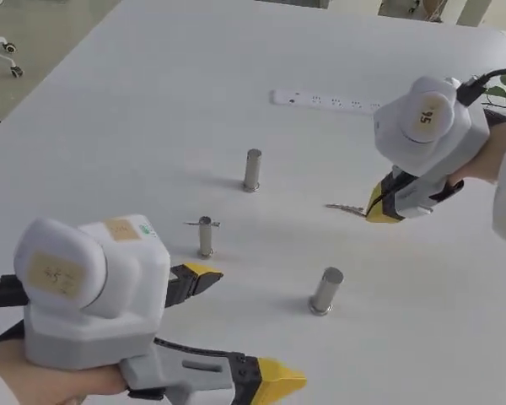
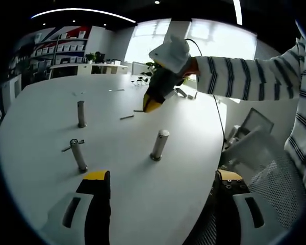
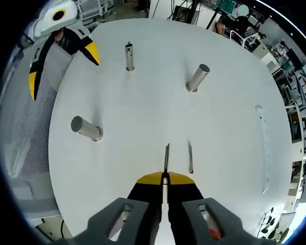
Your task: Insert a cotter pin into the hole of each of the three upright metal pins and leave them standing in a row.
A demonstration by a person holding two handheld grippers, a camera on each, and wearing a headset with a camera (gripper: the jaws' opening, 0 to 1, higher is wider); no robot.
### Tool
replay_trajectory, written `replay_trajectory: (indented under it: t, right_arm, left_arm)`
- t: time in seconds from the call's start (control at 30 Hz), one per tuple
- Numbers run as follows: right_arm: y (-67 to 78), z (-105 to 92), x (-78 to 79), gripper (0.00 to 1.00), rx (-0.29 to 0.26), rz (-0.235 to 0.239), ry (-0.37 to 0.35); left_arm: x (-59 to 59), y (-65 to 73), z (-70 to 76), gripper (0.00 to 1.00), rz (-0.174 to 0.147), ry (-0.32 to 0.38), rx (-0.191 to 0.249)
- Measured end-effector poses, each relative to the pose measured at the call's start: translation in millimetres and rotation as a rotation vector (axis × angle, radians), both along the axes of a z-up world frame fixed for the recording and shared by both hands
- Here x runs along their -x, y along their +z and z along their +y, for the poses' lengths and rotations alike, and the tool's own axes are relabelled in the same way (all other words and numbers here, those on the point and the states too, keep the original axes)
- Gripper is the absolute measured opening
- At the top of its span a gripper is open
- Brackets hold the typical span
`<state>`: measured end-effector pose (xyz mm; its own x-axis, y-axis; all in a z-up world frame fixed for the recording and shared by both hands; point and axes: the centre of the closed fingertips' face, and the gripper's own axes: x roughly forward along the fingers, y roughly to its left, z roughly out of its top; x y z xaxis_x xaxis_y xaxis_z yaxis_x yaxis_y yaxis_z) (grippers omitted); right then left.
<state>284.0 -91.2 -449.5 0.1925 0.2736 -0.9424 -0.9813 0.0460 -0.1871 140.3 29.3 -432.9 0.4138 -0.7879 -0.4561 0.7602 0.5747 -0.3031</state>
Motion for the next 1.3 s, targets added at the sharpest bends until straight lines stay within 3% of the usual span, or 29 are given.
replay_trajectory:
  t: [0.37, 0.67, 0.83, 0.97, 1.3]
  right_arm:
    - [16.6, 8.5, 26.1, 0.00, -0.039, -0.068, 0.051]
    - [35.0, 24.0, 44.3, 0.00, -0.094, -0.137, 0.090]
    - [48.7, 35.1, 52.0, 0.00, -0.131, -0.174, 0.116]
    - [62.8, 44.6, 62.9, 0.00, -0.165, -0.201, 0.138]
    - [75.0, 58.0, 83.4, 0.00, -0.202, -0.245, 0.192]
  left_arm:
    - [-6.6, 8.1, -2.4, 0.77, 0.010, 0.025, 0.055]
    - [-13.5, 28.0, -15.6, 0.73, 0.066, 0.079, 0.214]
    - [-17.9, 33.3, -20.7, 0.66, 0.053, 0.074, 0.217]
    - [-22.8, 39.2, -24.7, 0.64, 0.054, 0.078, 0.246]
    - [-27.9, 54.6, -36.7, 0.54, 0.054, 0.052, 0.293]
